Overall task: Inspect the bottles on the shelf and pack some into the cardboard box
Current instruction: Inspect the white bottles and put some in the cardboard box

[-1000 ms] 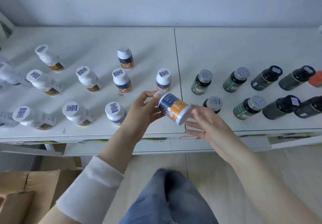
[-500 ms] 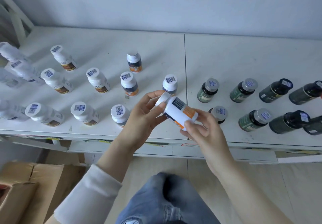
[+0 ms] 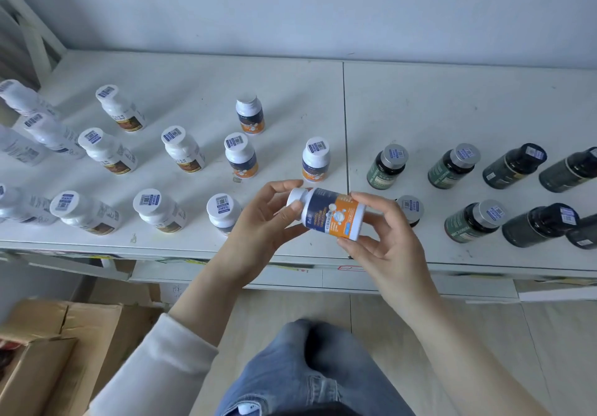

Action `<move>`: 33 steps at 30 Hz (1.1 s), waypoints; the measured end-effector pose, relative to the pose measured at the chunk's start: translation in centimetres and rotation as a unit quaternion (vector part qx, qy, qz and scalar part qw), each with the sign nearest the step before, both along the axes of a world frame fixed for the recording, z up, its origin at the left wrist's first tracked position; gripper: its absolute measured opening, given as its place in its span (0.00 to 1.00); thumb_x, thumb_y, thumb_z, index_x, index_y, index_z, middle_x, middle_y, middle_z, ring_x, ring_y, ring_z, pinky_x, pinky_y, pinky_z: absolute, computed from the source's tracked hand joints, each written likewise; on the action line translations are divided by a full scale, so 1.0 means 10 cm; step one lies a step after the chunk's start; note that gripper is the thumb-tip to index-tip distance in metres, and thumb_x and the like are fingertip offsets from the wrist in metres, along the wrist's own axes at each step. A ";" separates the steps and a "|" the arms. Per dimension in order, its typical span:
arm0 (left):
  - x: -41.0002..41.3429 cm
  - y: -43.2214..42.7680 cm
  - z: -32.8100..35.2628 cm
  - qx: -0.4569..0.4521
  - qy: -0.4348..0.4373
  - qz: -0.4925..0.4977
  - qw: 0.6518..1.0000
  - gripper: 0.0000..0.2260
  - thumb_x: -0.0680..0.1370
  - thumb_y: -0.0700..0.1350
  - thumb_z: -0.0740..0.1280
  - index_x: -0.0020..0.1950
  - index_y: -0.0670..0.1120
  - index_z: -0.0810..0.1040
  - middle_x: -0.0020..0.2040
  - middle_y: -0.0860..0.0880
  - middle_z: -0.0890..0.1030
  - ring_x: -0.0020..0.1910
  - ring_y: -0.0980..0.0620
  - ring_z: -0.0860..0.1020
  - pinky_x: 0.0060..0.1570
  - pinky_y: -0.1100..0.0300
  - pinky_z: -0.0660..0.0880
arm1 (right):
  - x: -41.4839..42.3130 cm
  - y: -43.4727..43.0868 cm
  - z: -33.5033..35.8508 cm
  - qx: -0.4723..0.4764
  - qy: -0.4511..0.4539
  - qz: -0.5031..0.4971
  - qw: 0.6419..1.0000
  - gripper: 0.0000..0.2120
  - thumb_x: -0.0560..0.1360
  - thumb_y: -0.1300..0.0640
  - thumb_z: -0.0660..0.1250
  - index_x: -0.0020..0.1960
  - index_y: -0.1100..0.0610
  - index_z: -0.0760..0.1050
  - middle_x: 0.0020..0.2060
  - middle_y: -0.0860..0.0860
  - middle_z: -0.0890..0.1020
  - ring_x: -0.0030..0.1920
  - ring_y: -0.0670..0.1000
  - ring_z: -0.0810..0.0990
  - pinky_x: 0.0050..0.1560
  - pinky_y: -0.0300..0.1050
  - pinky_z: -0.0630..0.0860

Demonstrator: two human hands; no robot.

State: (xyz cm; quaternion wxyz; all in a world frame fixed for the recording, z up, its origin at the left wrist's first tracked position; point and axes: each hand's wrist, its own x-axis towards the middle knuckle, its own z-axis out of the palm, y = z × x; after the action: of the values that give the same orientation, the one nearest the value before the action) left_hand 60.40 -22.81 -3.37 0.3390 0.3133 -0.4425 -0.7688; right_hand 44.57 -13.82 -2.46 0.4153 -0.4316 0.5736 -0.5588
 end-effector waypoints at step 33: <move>-0.21 -0.04 -0.32 -0.417 -0.392 -0.074 0.817 0.26 0.73 0.41 0.71 0.69 0.48 0.67 0.69 0.51 0.68 0.66 0.57 0.67 0.61 0.65 0.66 | -0.26 -0.27 0.06 0.024 0.565 0.039 0.824 0.34 0.56 0.65 0.80 0.60 0.65 0.72 0.53 0.64 0.75 0.53 0.65 0.75 0.41 0.47 0.71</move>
State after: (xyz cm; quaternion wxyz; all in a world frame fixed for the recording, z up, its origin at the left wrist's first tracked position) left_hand 58.31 -23.18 -6.58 0.1769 0.3830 -0.8380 -0.3462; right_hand 41.93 -16.50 -1.88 0.0498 -0.6839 0.7036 -0.1865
